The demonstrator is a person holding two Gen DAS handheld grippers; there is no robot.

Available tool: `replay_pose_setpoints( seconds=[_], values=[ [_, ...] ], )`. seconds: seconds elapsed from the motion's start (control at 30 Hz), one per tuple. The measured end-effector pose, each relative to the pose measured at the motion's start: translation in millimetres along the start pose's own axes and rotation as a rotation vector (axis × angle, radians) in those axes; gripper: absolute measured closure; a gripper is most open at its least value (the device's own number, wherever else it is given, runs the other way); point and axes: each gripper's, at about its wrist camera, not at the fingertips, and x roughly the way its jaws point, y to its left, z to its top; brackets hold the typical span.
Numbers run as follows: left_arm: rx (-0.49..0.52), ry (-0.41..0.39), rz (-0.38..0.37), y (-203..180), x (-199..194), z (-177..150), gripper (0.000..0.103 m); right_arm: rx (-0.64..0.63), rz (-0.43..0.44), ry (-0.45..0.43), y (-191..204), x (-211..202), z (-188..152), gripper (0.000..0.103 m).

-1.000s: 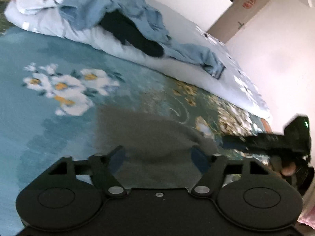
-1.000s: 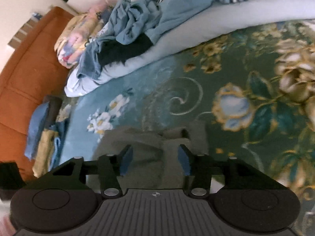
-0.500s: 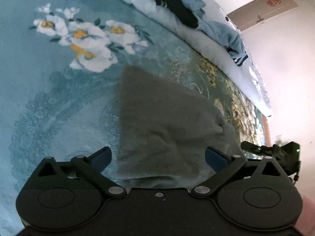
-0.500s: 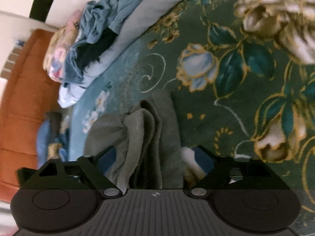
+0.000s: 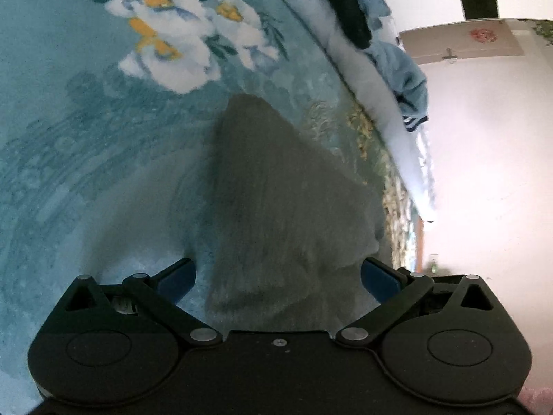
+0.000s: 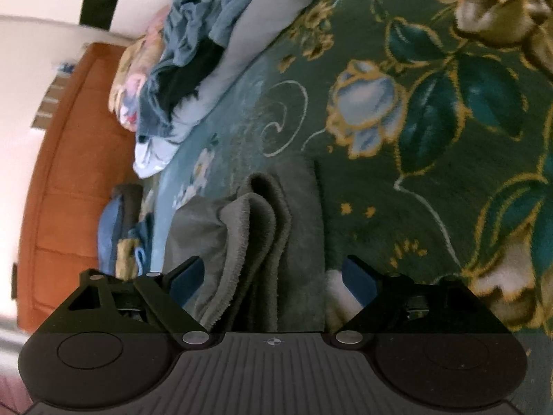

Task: Fold clothes
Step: 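Grasp the sweatshirt edge with the right gripper while the left gripper pinches the body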

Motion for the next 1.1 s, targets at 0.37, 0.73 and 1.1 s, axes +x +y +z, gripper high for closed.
replay_pose_setpoints(
  seconds=[0.37,0.73,1.1],
  values=[
    [0.206,0.037,-0.037,-13.9,17.7,2.9,0.003,-0.087,0.069,0.135,0.6,20.8,13.3,0.041],
    [0.215,0.123,-0.122,-12.6,28.2,15.8,0.003,-0.06,0.123,0.19,-17.2,16.8,22.5,0.054],
    [0.236,0.156,-0.156,-16.3,39.0,10.9,0.004,-0.029,0.179,0.185,-18.0,31.9,24.5,0.054]
  ],
)
